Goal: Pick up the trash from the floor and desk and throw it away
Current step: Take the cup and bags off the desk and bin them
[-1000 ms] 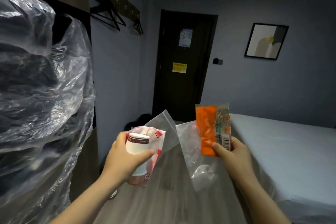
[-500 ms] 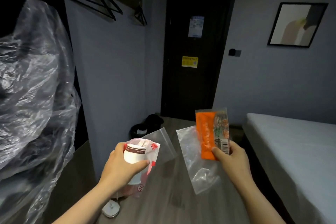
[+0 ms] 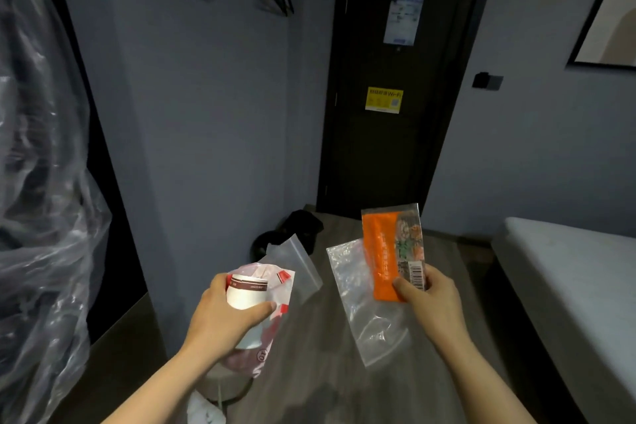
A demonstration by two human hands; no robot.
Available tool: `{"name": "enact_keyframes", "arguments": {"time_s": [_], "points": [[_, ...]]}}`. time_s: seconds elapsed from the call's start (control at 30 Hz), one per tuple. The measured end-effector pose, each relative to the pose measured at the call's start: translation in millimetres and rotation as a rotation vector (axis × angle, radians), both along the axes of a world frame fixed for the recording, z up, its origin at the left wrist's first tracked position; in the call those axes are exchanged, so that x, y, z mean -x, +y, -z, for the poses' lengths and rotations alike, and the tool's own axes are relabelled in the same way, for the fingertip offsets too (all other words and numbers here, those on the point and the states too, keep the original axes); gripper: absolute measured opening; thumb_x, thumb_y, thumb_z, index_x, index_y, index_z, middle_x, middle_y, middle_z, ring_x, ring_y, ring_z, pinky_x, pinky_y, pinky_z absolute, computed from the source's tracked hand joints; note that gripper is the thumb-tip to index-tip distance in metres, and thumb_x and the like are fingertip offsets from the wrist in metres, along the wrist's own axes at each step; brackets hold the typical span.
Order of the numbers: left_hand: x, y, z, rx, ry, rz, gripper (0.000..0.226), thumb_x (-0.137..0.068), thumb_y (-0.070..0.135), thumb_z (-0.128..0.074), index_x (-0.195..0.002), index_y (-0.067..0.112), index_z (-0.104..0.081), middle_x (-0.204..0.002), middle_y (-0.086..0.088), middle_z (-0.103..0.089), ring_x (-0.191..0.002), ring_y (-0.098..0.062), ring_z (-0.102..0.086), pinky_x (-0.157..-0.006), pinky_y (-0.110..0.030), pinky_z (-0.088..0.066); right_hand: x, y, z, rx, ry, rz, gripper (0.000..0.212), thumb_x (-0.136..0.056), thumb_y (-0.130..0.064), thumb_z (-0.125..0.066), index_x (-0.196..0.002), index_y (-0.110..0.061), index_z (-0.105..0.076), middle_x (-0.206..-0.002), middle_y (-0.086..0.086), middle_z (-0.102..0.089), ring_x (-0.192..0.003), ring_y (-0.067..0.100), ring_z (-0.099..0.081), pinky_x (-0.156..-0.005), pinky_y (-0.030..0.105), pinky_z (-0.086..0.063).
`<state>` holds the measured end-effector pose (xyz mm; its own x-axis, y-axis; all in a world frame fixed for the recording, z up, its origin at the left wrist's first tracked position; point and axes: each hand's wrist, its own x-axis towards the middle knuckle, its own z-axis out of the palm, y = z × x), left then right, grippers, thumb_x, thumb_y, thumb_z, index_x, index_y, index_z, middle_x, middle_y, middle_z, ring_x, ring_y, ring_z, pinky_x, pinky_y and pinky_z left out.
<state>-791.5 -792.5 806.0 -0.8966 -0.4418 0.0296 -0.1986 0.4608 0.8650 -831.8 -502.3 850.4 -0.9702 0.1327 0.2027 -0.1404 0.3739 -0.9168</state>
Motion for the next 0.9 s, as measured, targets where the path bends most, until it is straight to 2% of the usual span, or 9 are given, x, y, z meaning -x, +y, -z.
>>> {"name": "enact_keyframes", "arguments": {"time_s": [0.17,0.3,0.4,0.5,0.6,0.67,0.73,0.8,0.9], "points": [[95,-44,-6,-0.049,0.012,-0.015,0.072,-0.055,0.045,-0.085,-0.113,0.028,-0.045,-0.102,0.007,-0.057,-0.080,-0.007,-0.056,-0.059,-0.023,-0.041,88,-45,-3,0.007,-0.032,0.014,0.015,-0.081,-0.012,-0.069,-0.076,-0.025,-0.065,-0.078,0.005,-0.071,-0.078,0.024,-0.068,-0.073,0.044,-0.056],[166,-72,-8,-0.059,0.004,0.015,0.074,-0.055,0.044,-0.086,-0.115,0.026,-0.046,-0.103,0.005,-0.061,-0.084,-0.012,-0.060,-0.062,-0.025,-0.044,148,-67,1,0.001,-0.044,0.032,0.010,-0.082,-0.014,-0.069,-0.083,-0.024,-0.067,-0.076,0.000,-0.071,-0.075,0.017,-0.069,-0.070,0.038,-0.057],[213,-82,-5,-0.082,0.002,0.011,0.072,-0.055,0.042,-0.087,-0.114,0.024,-0.048,-0.101,0.006,-0.062,-0.080,-0.006,-0.059,-0.058,-0.021,-0.042,189,-77,7,-0.006,-0.067,0.029,0.015,-0.083,-0.012,-0.067,-0.080,-0.027,-0.064,-0.078,0.002,-0.071,-0.075,0.018,-0.069,-0.071,0.039,-0.058],[260,-83,0,-0.080,-0.010,0.005,0.071,-0.054,0.043,-0.087,-0.111,0.025,-0.048,-0.100,0.006,-0.062,-0.078,-0.006,-0.057,-0.058,-0.022,-0.042,232,-82,12,-0.012,-0.066,0.039,0.017,-0.083,-0.012,-0.067,-0.078,-0.028,-0.064,-0.080,0.003,-0.071,-0.074,0.016,-0.068,-0.069,0.038,-0.057],[310,-80,7,-0.065,-0.027,0.004,0.072,-0.052,0.045,-0.087,-0.109,0.026,-0.047,-0.099,0.005,-0.061,-0.077,-0.008,-0.057,-0.057,-0.022,-0.041,279,-80,21,0.009,-0.090,0.024,0.013,-0.085,-0.013,-0.065,-0.082,-0.025,-0.064,-0.082,0.007,-0.071,-0.079,0.025,-0.068,-0.075,0.047,-0.057],[344,-77,14,-0.067,-0.035,-0.005,0.074,-0.051,0.047,-0.087,-0.109,0.028,-0.047,-0.097,0.007,-0.061,-0.077,-0.005,-0.058,-0.057,-0.022,-0.043,314,-77,30,0.029,-0.117,-0.003,0.008,-0.086,-0.013,-0.064,-0.085,-0.021,-0.066,-0.084,0.008,-0.071,-0.080,0.026,-0.069,-0.075,0.049,-0.057],[380,-75,20,-0.055,-0.044,-0.028,0.074,-0.050,0.051,-0.086,-0.107,0.031,-0.045,-0.097,0.009,-0.061,-0.080,-0.009,-0.059,-0.063,-0.028,-0.049,355,-73,36,0.044,-0.125,-0.015,0.005,-0.086,-0.013,-0.065,-0.088,-0.017,-0.067,-0.083,0.008,-0.071,-0.079,0.027,-0.068,-0.073,0.046,-0.058],[414,-73,24,-0.033,-0.055,-0.061,0.072,-0.049,0.056,-0.084,-0.105,0.034,-0.043,-0.097,0.009,-0.060,-0.083,-0.014,-0.060,-0.068,-0.032,-0.051,396,-68,40,0.068,-0.131,-0.028,0.005,-0.087,-0.015,-0.065,-0.091,-0.016,-0.066,-0.084,0.005,-0.070,-0.077,0.020,-0.068,-0.066,0.035,-0.058],[462,-71,26,-0.007,-0.074,-0.118,0.070,-0.051,0.058,-0.082,-0.104,0.036,-0.042,-0.095,0.010,-0.058,-0.078,-0.010,-0.058,-0.058,-0.030,-0.050,459,-63,44,0.094,-0.145,-0.074,0.008,-0.087,-0.016,-0.064,-0.086,-0.024,-0.063,-0.080,0.001,-0.070,-0.070,0.013,-0.068,-0.054,0.019,-0.053]]}}
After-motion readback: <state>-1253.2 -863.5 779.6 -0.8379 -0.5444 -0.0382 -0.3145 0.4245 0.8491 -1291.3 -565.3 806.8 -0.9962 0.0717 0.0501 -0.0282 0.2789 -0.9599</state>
